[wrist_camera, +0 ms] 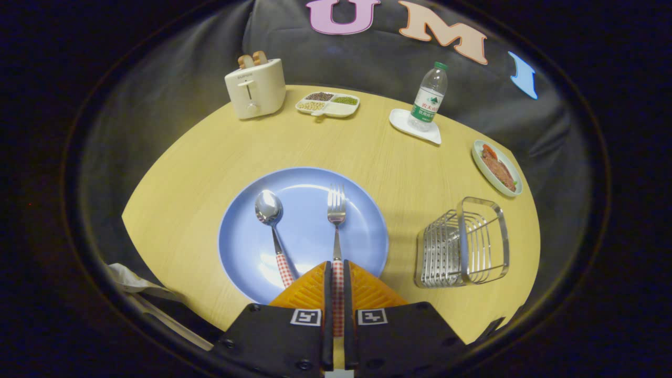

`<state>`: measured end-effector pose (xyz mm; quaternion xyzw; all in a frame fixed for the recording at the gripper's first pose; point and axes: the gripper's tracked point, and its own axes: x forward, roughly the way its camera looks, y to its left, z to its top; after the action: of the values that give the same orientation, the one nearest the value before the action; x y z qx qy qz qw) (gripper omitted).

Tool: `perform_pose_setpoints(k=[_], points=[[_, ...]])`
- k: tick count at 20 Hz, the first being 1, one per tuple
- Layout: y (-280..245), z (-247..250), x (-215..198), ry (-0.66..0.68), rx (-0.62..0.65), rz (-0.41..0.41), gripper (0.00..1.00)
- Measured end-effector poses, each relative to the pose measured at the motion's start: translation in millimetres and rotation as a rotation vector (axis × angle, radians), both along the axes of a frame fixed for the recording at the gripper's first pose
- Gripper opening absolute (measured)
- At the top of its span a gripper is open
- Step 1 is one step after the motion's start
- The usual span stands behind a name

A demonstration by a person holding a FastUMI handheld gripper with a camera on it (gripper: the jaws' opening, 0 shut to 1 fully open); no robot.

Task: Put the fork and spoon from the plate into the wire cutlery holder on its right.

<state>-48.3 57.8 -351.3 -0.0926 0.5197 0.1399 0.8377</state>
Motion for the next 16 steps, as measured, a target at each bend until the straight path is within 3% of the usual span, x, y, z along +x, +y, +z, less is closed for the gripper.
perform_pose_setpoints(k=[9,16], points=[[-40.8,55.8,10.9,0.028,0.001,0.053,0.11],[-101.4,94.4,20.9,0.055,-0.079,0.095,0.11]])
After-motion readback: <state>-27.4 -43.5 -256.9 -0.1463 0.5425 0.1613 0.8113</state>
